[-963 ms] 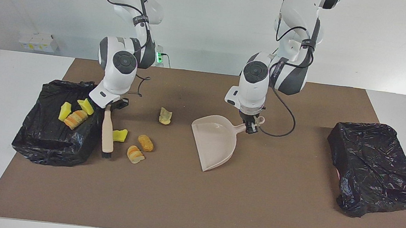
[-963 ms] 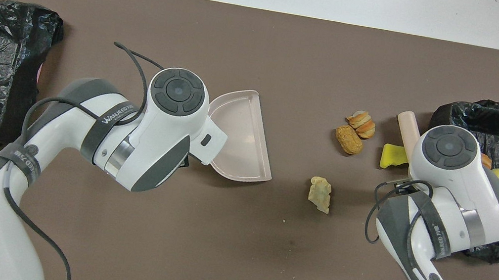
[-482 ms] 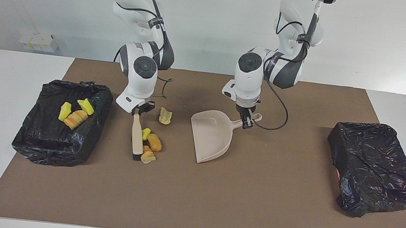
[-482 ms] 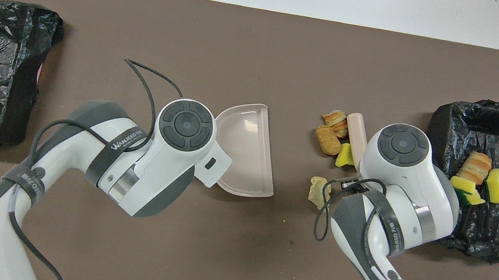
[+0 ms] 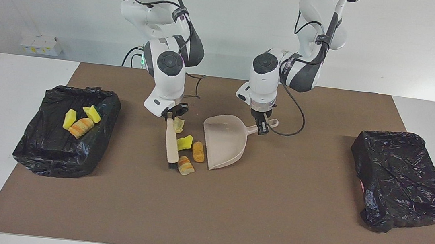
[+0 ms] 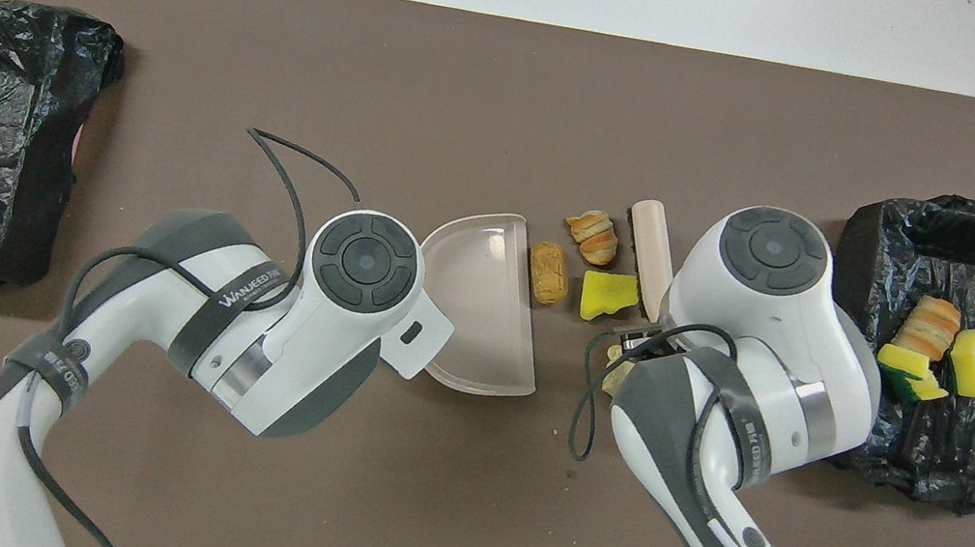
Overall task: Sweep and dump trash in bin
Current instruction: 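Sweep the crusts and sponge toward the dustpan with the right gripper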
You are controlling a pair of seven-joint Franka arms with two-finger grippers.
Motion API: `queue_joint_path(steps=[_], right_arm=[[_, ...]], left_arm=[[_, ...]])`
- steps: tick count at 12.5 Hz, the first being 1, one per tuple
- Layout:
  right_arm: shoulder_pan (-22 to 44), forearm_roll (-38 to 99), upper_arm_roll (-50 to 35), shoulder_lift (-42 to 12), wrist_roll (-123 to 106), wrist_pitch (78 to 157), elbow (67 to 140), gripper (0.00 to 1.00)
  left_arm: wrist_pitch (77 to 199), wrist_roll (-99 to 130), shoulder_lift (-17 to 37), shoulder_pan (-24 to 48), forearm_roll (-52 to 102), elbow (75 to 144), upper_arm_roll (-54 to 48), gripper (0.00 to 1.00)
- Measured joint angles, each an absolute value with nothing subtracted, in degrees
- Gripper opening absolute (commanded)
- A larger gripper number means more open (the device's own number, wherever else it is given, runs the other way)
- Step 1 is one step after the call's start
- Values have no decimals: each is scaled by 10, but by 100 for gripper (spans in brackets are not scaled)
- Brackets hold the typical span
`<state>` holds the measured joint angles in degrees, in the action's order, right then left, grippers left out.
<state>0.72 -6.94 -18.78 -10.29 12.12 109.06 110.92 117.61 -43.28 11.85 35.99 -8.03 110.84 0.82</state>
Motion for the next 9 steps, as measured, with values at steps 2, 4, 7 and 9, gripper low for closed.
queue_joint_path(steps=[2,4,7,9], right_arm=[[-25,-71,-185,-103,118,1088,1103,0],[-46,-78,-183,-108,109,1092,1104,0],[-34,-80,-186,-130,108,1121,1109,0],[-1,-80,-188,-148,109,1144,1109,0]], left_arm=[[1179,-433,118,359,-80,1113,9,0],[1184,-433,115,357,-80,1120,9,0],[1185,-433,110,354,-80,1129,11,0],[1185,-433,110,354,-80,1130,11,0]])
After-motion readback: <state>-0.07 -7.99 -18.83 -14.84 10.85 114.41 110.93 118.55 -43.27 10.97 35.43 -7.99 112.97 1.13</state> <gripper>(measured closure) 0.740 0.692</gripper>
